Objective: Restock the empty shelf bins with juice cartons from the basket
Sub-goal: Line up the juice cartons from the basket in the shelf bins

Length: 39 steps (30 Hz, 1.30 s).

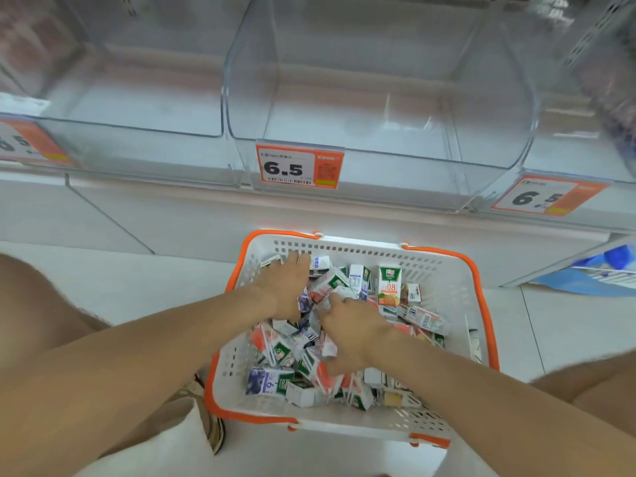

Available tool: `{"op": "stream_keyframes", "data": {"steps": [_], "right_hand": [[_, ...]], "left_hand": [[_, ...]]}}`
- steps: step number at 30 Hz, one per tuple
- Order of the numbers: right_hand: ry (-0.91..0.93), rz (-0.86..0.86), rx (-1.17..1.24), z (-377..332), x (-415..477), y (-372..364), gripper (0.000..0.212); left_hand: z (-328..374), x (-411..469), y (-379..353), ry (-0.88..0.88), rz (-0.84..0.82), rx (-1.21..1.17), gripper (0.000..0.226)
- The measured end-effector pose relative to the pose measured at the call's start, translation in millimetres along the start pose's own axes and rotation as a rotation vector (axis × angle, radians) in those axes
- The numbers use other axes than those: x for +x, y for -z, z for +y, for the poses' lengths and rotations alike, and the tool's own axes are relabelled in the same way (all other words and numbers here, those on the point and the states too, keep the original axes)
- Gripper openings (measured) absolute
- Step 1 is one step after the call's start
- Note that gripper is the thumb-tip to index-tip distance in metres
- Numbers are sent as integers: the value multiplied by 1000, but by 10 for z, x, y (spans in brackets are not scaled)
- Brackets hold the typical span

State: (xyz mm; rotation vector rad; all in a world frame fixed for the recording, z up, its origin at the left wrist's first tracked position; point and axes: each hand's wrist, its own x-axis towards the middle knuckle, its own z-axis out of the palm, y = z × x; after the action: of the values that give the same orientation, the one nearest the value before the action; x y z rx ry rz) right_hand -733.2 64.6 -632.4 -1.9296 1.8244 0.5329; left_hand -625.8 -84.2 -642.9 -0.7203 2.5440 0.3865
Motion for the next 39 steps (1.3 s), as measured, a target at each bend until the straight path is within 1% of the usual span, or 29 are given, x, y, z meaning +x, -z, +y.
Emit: {"op": "stream_keyframes", "data": {"steps": [2, 3, 5, 6, 7, 8, 10, 11, 12, 14, 17, 18, 19, 20, 21, 22, 23, 26, 27, 28, 29, 30, 32, 34, 36, 39], "right_hand": [[-133, 76, 265, 39, -66, 196, 78], [-207, 118, 420, 59, -107, 292, 74], [-316, 280, 718, 71, -216, 489, 56], [-373, 371, 861, 101, -257, 558, 49], [-445, 430, 1014, 123, -302, 631, 50], [-520, 450, 1184, 147, -348, 698, 54], [-621, 433, 1546, 180, -394, 776, 61], [-638, 423, 1694, 175, -424, 819, 60], [-643, 413, 1787, 155, -470, 865, 56], [-599, 405, 1836, 79, -587, 959, 48], [-496, 473, 1790, 6, -706, 1092, 51], [-447, 521, 1752, -10, -727, 1122, 52], [-394, 556, 1682, -20, -742, 1153, 51], [-352, 573, 1600, -29, -754, 1174, 46], [-319, 586, 1543, -30, -754, 1194, 38], [-295, 589, 1519, -36, -762, 1223, 29], [-267, 574, 1523, -61, -782, 1265, 26], [-194, 525, 1552, -93, -776, 1322, 44], [-190, 530, 1549, -100, -757, 1320, 55], [-229, 545, 1552, -99, -729, 1308, 68], [-309, 562, 1557, -99, -716, 1317, 78], [-383, 578, 1560, -98, -719, 1338, 80], [-440, 608, 1569, -98, -763, 1404, 63], [-407, 615, 1600, -90, -818, 1463, 46], [-356, 593, 1683, -98, -858, 1531, 46], [-203, 537, 1954, -143, -870, 1601, 38]], "left_hand": [[-77, -126, 145, -11, 15, -143, 83], [-110, -201, 235, -6, 14, -206, 85], [-155, -357, 422, 9, 18, -310, 87], [-163, -442, 514, 14, 30, -363, 83], [-162, -530, 599, 21, 48, -426, 75], [-149, -623, 679, 26, 74, -499, 66], [-96, -825, 812, 32, 123, -660, 52], [-62, -927, 859, 28, 142, -752, 50], [-23, -1029, 902, 14, 164, -842, 48], [46, -1199, 968, -28, 207, -993, 50], [102, -1343, 1069, -97, 214, -1140, 52], [110, -1369, 1112, -104, 217, -1186, 47], [123, -1389, 1161, -104, 237, -1226, 34], [125, -1400, 1206, -102, 271, -1242, 19], [119, -1400, 1243, -110, 313, -1241, 12], [104, -1395, 1273, -128, 352, -1233, 20], [90, -1389, 1298, -144, 378, -1236, 31], [46, -1387, 1390, -106, 404, -1273, 58], [31, -1388, 1419, -80, 403, -1269, 62], [12, -1385, 1447, -65, 398, -1246, 58], [-9, -1383, 1472, -56, 392, -1211, 49], [-33, -1388, 1487, -50, 388, -1172, 40], [-68, -1409, 1514, -26, 409, -1113, 31], [-102, -1428, 1533, -9, 456, -1086, 26], [-124, -1451, 1558, -14, 487, -1087, 24], [-143, -1493, 1572, -40, 526, -1103, 22]]}}
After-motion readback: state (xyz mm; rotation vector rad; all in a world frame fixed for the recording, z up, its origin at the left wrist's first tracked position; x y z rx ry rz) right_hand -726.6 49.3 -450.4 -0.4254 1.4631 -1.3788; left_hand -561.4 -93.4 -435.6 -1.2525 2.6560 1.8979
